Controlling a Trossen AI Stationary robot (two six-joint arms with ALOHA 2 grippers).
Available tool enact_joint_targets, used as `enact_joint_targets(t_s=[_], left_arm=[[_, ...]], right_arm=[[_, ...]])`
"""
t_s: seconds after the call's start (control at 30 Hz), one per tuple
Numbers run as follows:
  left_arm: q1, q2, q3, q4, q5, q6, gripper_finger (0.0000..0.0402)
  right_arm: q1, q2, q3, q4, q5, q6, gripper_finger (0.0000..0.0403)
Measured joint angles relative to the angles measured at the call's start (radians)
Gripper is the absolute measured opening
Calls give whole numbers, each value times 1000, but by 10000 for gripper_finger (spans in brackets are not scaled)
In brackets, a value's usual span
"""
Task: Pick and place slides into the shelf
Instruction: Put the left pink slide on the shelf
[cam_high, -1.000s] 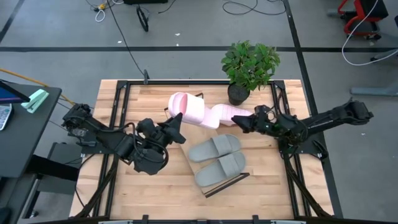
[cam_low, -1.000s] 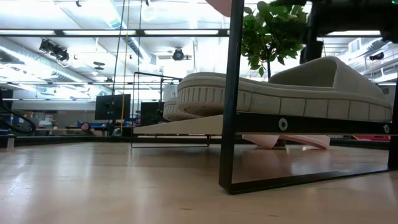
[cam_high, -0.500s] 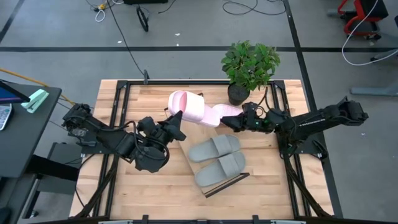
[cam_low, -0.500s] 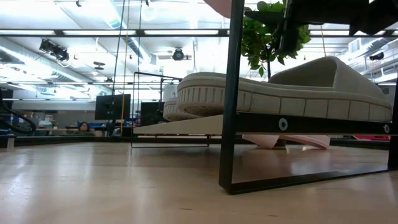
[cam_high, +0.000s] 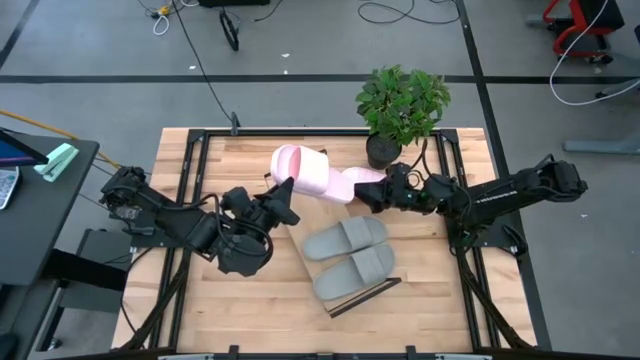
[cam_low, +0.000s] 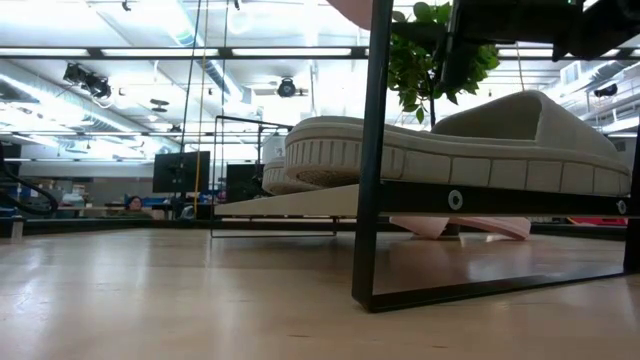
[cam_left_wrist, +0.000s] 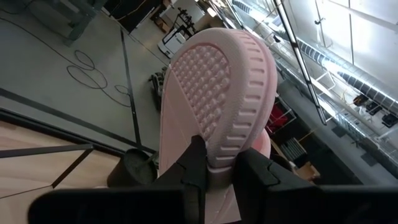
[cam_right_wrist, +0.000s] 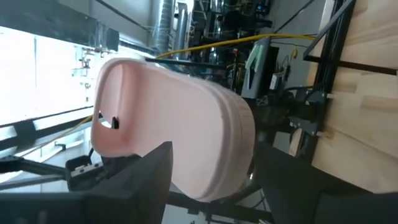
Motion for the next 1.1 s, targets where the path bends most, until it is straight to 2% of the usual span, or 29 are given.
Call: enact_joint_targets(t_s=[0.3,0.63,0.8,0.93,1.1], left_arm=[[14,0,0,1,0,-2,55],[12,1,0,1,5,14,55],[6,1,0,2,4,29,54],[3,1,0,3,8,32,54],[2,1,0,4,6,32,54]], right_arm=[[-1,20,33,-8,20,3,222],[0,158,111,-46,13,-5,226],[-7,152,110,-51,5,-17,226],[-19,124,109,-126,-31,-58,226],[-22,91,108,-168,-24,-78,229]])
